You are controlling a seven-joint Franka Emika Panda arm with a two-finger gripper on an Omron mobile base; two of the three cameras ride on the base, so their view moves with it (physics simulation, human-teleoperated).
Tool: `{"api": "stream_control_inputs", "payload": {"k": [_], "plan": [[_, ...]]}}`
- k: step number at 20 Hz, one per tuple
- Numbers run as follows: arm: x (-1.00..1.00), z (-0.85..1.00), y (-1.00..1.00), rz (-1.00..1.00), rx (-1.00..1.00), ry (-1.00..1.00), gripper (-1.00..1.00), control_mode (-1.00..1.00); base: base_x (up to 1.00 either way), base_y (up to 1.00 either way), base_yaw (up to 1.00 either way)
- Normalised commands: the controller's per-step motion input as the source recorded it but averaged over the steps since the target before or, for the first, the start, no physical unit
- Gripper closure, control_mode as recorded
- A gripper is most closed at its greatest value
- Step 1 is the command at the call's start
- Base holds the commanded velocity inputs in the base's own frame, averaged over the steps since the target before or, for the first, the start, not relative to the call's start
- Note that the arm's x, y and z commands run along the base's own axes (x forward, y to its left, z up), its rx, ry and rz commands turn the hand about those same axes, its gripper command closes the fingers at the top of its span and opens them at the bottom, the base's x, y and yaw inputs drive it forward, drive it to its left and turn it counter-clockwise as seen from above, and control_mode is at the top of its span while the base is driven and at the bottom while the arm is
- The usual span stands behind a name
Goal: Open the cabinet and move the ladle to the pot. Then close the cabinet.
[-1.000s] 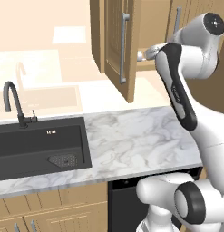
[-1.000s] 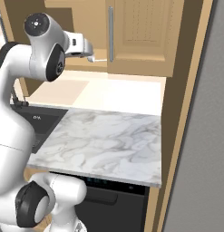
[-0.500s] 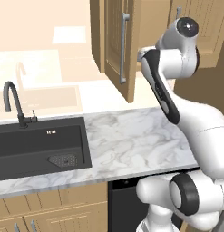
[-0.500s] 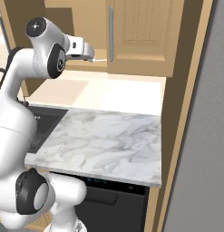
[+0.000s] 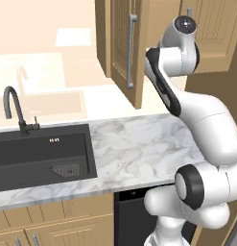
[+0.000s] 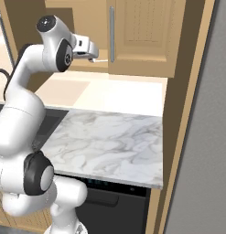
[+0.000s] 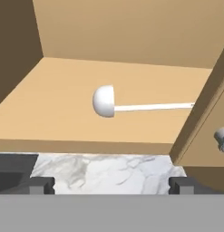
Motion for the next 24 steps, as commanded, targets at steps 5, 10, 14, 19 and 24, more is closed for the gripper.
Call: {"api": "stream_control_inputs", "payload": {"k": [5, 10, 14, 19, 24], "plan": [[0.43, -0.09, -0.06, 0.0, 0.0, 0.02, -1.0, -1.0, 0.0, 0.0, 0.0], [0.51, -0.15, -0.06, 0.0, 0.02, 0.0, -1.0, -1.0, 0.0, 0.0, 0.0], [0.37, -0.16, -0.02, 0.0, 0.05, 0.02, -1.0, -1.0, 0.0, 0.0, 0.0], [0.26, -0.13, 0.0, 0.02, 0.04, 0.01, -1.0, -1.0, 0.0, 0.0, 0.0], [0.22, -0.02, 0.0, 0.03, 0.02, 0.0, -1.0, -1.0, 0.0, 0.0, 0.0]]}}
